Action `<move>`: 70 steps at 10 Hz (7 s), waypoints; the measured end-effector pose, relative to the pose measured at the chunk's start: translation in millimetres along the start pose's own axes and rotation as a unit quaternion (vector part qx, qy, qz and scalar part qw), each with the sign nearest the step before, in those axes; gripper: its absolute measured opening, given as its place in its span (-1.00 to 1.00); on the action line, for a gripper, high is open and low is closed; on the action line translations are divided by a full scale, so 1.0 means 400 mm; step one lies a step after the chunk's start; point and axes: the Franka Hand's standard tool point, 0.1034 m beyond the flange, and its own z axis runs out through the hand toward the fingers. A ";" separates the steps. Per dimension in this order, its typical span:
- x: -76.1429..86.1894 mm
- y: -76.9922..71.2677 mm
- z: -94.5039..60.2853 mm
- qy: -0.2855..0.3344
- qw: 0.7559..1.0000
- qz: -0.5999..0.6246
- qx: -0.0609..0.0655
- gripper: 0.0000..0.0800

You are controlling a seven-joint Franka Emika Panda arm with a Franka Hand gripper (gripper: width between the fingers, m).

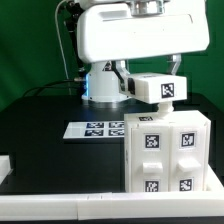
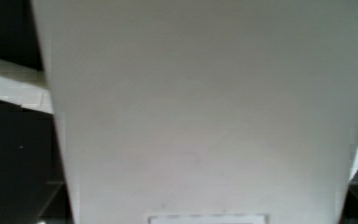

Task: Assemble cabinet

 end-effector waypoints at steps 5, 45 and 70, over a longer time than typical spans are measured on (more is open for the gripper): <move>0.060 -0.045 0.016 0.007 1.000 -0.017 0.006 0.39; 0.036 -0.048 0.069 0.014 0.670 0.737 0.088 0.38; 0.073 -0.058 -0.022 0.061 0.997 0.020 0.044 0.99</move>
Offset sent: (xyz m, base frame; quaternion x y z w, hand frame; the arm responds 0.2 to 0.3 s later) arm 0.0219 0.0190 -0.0008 0.0029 -0.0114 -0.0057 0.9999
